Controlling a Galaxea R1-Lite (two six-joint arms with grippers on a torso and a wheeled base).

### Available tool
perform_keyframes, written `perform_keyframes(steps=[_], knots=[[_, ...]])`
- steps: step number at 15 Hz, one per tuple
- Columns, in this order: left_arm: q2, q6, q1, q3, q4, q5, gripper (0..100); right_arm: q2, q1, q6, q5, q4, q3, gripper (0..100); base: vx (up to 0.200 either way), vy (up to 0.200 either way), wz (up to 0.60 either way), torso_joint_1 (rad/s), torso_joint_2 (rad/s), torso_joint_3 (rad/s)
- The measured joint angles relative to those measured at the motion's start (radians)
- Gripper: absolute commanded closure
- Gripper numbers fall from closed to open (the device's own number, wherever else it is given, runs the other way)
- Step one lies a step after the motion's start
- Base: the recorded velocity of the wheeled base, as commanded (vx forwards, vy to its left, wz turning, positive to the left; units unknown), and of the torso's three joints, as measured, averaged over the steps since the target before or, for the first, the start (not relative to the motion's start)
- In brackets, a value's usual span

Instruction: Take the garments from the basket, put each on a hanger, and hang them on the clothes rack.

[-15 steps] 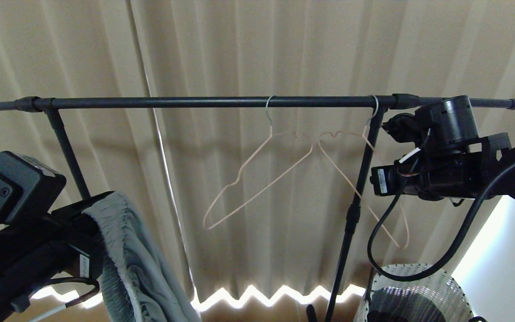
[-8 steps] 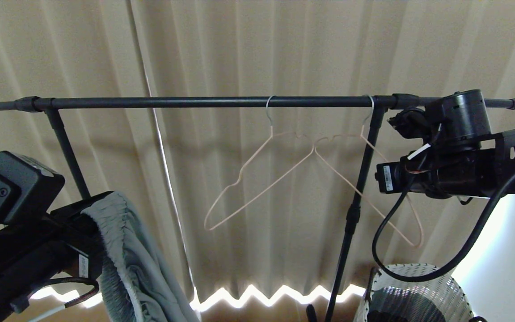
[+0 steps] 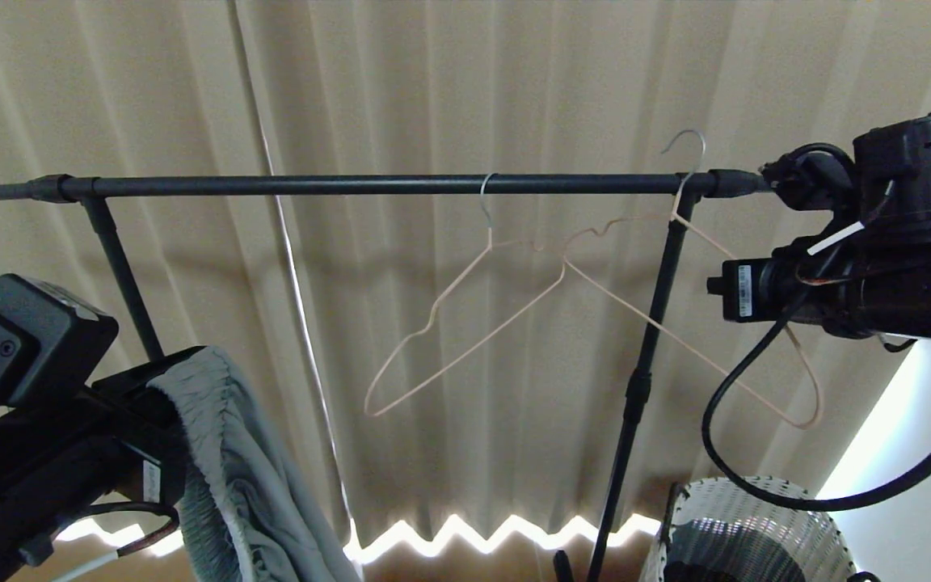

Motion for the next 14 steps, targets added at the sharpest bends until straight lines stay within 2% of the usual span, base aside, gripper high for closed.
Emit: perform_keyframes(steps=[3,8,11,14], knots=[[0.0,0.0,0.0,0.001,0.0,0.0,100,-0.044,0.001,-0.001,0.0,0.002,0.024,100,0.0,0.0,0.0,0.0,0.0,0.0],[0.002,0.001,-0.001,0.008,0.0,0.0,100,-0.139,0.002,-0.006,0.0,0.003,0.123,100,0.0,0.0,0.0,0.0,0.0,0.0],[0.006,0.001,-0.004,0.008,0.0,0.0,100,-0.217,0.002,-0.045,0.002,0.003,0.184,100,0.0,0.0,0.0,0.0,0.0,0.0],[0.013,0.002,-0.003,0.01,0.001,-0.001,100,-0.282,0.002,-0.075,0.007,0.0,0.26,100,-0.2,0.0,0.0,0.009,0.01,0.002]])
